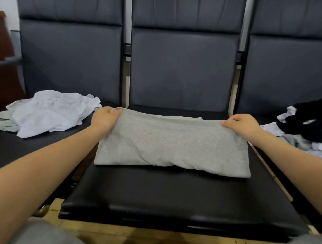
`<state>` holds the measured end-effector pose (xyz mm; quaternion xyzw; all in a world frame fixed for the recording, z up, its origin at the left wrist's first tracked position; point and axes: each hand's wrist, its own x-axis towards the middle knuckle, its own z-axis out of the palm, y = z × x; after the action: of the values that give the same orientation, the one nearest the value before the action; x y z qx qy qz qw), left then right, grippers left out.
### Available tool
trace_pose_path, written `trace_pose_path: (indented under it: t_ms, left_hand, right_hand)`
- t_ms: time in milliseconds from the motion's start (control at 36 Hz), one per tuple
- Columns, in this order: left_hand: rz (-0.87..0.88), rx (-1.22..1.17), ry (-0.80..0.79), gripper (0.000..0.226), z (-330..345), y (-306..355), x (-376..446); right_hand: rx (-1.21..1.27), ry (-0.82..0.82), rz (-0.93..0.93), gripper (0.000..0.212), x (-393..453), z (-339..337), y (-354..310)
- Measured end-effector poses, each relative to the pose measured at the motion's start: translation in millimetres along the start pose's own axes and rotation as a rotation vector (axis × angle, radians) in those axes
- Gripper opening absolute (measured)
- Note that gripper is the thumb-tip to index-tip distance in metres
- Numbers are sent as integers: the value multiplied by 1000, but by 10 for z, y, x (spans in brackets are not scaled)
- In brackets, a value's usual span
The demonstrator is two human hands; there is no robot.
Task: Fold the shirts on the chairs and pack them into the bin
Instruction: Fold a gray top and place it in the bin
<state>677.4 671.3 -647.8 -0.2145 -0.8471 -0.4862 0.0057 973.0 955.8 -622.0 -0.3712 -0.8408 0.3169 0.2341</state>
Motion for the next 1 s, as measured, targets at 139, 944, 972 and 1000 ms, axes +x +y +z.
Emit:
trace_pose_path:
  t_ms: [139,944,972,1000]
  left_hand:
    - [54,102,4,30,133,27,406]
    - [481,419,-289,26,729,483,-409]
    - [530,434,-321,25,739,521,-537]
    - [574,450,-351,24,749,535,-650]
  right_hand:
    - [-57,-23,-1,23,431,30,-49]
    - [-40,-116,255,72,169,321,284]
    - [-20,-135,250,62,120,295,313]
    - [3,-151,251,48,48,270,326]
